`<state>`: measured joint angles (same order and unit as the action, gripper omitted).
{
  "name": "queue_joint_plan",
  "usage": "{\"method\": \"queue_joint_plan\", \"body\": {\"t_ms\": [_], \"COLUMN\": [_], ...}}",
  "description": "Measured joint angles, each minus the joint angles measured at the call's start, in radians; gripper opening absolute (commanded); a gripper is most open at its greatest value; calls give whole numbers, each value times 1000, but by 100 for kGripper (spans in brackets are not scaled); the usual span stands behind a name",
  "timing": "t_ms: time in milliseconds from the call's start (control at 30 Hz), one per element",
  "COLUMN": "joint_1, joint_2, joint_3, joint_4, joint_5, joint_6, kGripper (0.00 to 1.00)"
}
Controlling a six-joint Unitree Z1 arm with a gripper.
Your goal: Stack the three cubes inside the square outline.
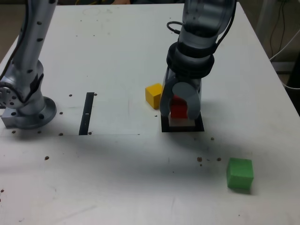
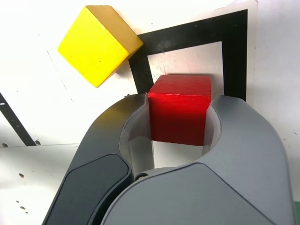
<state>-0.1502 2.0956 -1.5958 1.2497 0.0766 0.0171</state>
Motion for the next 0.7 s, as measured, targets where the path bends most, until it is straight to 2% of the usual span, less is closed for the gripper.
{"method": "queue_joint_plan", "body": {"t_ms": [367, 433, 500, 600, 700], "joint_1": [-1, -1, -1, -1, -1], "joint_2": [-3, -5, -3, -10, -41], "joint_3": [64, 73, 83, 94, 104], "joint_4": [-84, -97, -112, -119, -119], "joint_5": [1, 1, 1, 5, 9], "joint_6": [-11, -11, -11, -11, -11], "kGripper": [54, 63, 79, 96, 100]}}
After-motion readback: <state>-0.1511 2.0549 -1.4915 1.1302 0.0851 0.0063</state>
